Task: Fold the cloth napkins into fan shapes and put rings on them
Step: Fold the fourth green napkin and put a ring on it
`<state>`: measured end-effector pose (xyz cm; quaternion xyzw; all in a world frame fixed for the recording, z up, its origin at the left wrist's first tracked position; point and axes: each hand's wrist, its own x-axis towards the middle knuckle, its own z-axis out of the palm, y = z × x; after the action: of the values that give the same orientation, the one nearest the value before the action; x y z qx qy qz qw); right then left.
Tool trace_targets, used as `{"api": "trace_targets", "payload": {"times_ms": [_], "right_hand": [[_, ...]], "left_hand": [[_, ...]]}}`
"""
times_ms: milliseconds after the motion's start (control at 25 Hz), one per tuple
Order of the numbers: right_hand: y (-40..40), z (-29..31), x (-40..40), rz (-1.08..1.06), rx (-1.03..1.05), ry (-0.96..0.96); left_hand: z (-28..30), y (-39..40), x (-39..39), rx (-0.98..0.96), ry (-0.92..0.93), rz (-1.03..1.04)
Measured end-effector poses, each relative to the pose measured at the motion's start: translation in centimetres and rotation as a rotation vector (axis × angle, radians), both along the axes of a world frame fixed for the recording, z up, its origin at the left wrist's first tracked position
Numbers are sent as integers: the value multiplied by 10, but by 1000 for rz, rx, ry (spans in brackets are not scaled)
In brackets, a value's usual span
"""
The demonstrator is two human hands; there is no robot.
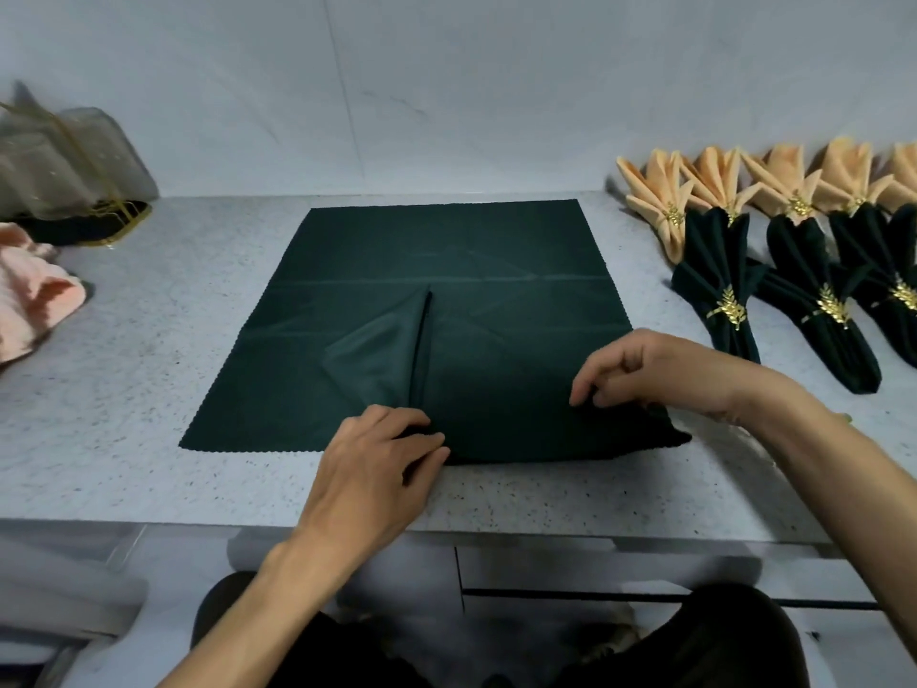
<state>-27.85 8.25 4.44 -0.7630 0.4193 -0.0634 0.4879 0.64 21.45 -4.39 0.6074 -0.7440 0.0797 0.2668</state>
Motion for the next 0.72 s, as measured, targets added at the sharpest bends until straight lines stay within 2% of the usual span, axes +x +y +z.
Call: {"api": "trace_targets", "payload": {"times_ms": [80, 160, 280, 400, 560, 720], "right_hand": [[-6, 11, 7, -66, 175, -227], [-14, 16, 23, -84, 213, -331], [-33, 3, 64, -243, -45, -270], [-55, -22, 110, -407, -221, -264], [-66, -54, 148, -451, -480, -162], [-63, -67, 161, -432, -623, -123]], "left_hand": [[-2, 0, 0, 3, 43, 26], [-3, 1, 0, 1, 77, 16], [-3, 6, -3, -23, 107, 3], [-1, 3, -8, -15, 173, 75], [1, -2, -15, -22, 228, 177], [-6, -4, -17, -43, 190, 146]]}}
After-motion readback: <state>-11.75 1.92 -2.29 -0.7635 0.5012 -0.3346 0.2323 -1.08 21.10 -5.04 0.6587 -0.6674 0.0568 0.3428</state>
